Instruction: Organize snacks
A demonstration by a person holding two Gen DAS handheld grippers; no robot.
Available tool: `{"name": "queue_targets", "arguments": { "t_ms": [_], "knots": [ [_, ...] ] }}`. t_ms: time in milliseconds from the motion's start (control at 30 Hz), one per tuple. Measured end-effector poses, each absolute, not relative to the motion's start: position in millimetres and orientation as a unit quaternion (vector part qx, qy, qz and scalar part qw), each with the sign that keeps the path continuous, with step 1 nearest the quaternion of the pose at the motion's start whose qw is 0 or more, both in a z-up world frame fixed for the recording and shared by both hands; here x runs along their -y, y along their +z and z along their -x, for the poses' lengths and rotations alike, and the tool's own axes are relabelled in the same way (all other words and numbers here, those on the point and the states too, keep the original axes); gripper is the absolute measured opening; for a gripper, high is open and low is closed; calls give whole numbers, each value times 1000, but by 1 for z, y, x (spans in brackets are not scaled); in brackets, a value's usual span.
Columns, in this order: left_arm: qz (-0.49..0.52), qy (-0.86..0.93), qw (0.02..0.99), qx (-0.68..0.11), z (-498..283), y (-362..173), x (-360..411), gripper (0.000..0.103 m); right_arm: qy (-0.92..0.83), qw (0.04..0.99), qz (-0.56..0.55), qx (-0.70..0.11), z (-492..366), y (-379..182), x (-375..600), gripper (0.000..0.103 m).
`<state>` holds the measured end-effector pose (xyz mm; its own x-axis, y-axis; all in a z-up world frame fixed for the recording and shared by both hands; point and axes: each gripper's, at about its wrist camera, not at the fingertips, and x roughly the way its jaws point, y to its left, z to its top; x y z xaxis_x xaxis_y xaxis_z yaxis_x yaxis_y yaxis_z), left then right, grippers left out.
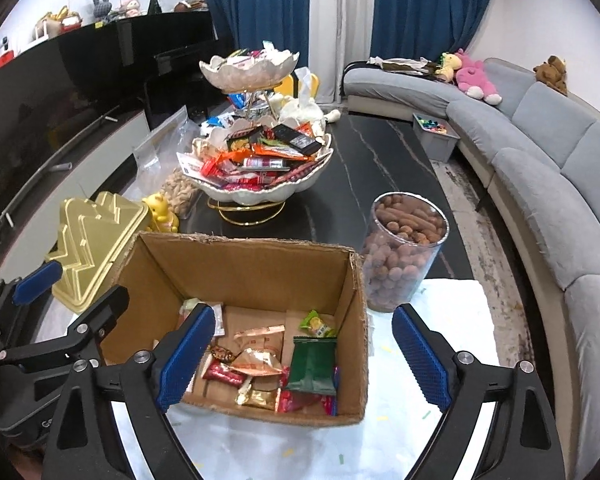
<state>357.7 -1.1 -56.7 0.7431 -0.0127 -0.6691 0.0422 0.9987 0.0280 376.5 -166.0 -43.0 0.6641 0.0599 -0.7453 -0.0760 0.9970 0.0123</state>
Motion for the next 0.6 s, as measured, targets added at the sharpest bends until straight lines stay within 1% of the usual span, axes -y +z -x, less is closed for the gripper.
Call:
{"name": "queue_targets", "arguments": {
  "t_ms": [167, 367, 600],
  "knots": [
    [-23, -6, 936, -351, -340, -45, -2, 94, 36, 917, 9, -396, -356, -29, 166, 91],
    [-8, -5, 933, -360, -318, -39, -9, 94, 31, 921, 5, -388, -329, -18, 166, 91],
    [-18, -7, 934, -356, -280, -32, -5, 94, 32, 924, 6, -380, -292, -9, 165, 91]
  ]
}}
